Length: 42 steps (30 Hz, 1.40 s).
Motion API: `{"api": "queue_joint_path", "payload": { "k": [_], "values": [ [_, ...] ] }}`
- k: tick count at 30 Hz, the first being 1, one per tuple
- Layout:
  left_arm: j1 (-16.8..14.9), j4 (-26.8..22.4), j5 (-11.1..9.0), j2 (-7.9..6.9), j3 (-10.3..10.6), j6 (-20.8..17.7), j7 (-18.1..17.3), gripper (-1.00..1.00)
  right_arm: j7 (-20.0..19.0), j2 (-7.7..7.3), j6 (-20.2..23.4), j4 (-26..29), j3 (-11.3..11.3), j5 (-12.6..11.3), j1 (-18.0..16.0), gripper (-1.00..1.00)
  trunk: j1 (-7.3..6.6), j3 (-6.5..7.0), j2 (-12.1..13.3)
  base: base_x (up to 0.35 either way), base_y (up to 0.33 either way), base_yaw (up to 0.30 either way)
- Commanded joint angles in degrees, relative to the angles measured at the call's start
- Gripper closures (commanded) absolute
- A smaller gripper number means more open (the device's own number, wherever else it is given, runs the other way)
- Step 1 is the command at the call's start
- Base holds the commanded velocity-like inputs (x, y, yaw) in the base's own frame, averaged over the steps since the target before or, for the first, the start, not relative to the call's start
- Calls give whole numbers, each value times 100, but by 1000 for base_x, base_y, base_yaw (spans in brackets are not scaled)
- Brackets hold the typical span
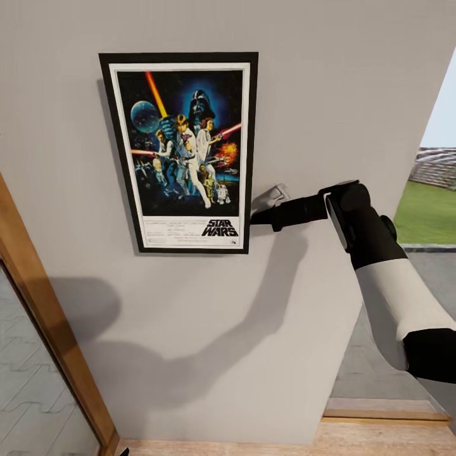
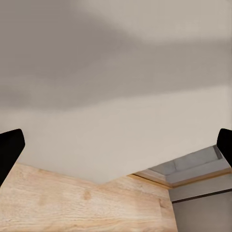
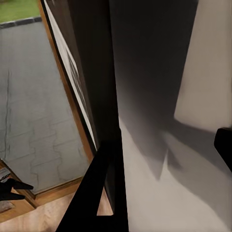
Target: Pick up the poster from the kitchen countertop and hang it on one of the wall nails in the kitchen.
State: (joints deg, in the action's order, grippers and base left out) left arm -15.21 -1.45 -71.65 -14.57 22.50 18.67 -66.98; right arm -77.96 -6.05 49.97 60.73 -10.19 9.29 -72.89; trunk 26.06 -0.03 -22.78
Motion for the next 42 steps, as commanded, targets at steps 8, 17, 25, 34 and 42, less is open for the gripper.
{"api": "queue_joint_path", "payload": {
  "k": [8,17,25,34,42],
  "values": [
    [1,-4,-42,-2,44,32,-8,-100,74,-273,509,247,-44,-261,73,100,-28,-5,-14,0,0,0],
    [1,-1,-42,-2,44,32,-8,-100,73,-273,513,246,-44,-261,73,100,-28,-5,-14,0,0,0],
    [1,-3,-42,-2,44,32,-8,-100,83,-273,514,241,-44,-261,74,-100,-28,-5,-14,0,0,0],
    [1,-3,-42,-2,44,32,-8,-100,87,-273,521,225,-44,-261,74,-100,-28,-5,-14,0,0,0],
    [1,-3,-42,-2,44,32,-8,-100,87,-273,521,220,-44,-261,74,-100,-28,-5,-14,0,0,0]
  ]
}}
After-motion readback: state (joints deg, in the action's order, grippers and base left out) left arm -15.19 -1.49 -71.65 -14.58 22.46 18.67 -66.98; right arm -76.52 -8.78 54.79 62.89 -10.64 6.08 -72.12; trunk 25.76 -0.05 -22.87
